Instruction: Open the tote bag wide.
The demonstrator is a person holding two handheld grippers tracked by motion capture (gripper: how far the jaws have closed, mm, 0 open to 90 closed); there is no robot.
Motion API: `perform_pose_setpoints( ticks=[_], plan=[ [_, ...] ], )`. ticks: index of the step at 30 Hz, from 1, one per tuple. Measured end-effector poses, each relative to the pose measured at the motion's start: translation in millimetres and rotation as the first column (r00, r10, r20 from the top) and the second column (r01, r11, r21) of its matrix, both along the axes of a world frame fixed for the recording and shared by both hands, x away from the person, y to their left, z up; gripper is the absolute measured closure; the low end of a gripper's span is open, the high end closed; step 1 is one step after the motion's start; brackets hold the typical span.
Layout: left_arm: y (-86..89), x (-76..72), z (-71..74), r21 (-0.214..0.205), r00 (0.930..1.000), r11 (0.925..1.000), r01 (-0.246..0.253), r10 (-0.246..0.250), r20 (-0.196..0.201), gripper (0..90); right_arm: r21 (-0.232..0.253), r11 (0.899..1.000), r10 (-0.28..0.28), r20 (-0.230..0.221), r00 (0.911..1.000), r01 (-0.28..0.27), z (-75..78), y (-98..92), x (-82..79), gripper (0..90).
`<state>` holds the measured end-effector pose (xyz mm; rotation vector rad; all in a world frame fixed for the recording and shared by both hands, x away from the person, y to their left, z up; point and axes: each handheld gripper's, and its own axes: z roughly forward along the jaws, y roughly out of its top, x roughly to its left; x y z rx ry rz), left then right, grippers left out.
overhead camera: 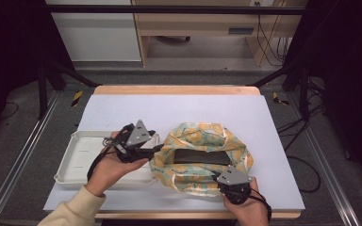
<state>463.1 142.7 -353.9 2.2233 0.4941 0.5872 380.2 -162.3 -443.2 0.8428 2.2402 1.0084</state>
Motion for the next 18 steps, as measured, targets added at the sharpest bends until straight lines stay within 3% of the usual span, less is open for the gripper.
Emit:
perform_pose_setpoints(
  ticks=[1,2,3,6,8,9,10,12,15,18],
  plan=[
    [0.0,0.0,0.0,0.0,1.0,1.0,0.0,0.0,0.0,42.7,0.0,1.0,0.0,0.0,1.0,0.0,0.0,0.0,0.0,89.1],
    [-7.4,2.5,-5.2,0.024,0.9997,0.9996,0.014,-0.013,-0.023,42.7,0.008,1.0,-0.001,-0.001,1.0,0.001,-0.6,-0.9,0.1,89.2],
    [-16.8,6.4,-13.1,0.054,0.9985,0.9982,0.024,-0.021,-0.051,36.4,0.015,1.0,0.001,-0.008,1.0,-0.001,-1.9,-1.8,0.1,89.2],
    [-28.3,13.8,-23.9,0.11,0.998,0.9939,0.014,-0.007,-0.063,36.9,0.012,1.0,0.013,-0.006,0.9999,-0.013,-2.3,-0.9,-2.4,89.2],
    [-32.0,15.1,-26.0,0.12,0.9976,0.9927,0.014,-0.006,-0.07,37.8,0.01,1.0,0.018,-0.003,0.9998,-0.018,-1.5,-0.7,-4.1,89.1],
    [-36.1,15.7,-27.6,0.135,0.9975,0.9907,0.015,-0.006,-0.071,46.1,0.008,0.999,0.034,0.001,0.9994,-0.034,-0.4,-0.7,-7.5,89.1],
    [-45.4,17.3,-29.5,0.191,0.9963,0.9816,0.003,0.013,-0.085,52.6,0.01,0.999,0.038,-0.009,0.9992,-0.038,-0.7,-0.3,-9.4,89.0],
    [-51.4,20.7,-30.8,0.209,0.9976,0.978,-0.003,0.017,-0.068,67.7,-0.008,0.999,0.05,-0.025,0.9984,-0.05,-2.3,-0.6,-11.9,89.2],
    [-53.6,25.3,-30.3,0.185,0.9976,0.9823,-0.025,0.037,-0.059,82.0,-0.015,0.998,0.06,-0.034,0.9976,-0.061,-3.6,-1.3,-15.1,89.4],
    [-47.7,32.8,-23.4,0.094,0.9961,0.9939,-0.059,0.065,-0.06,88.8,-0.039,0.996,0.075,-0.054,0.9957,-0.077,-6.5,-4.5,-21.7,89.9]
  ],
)
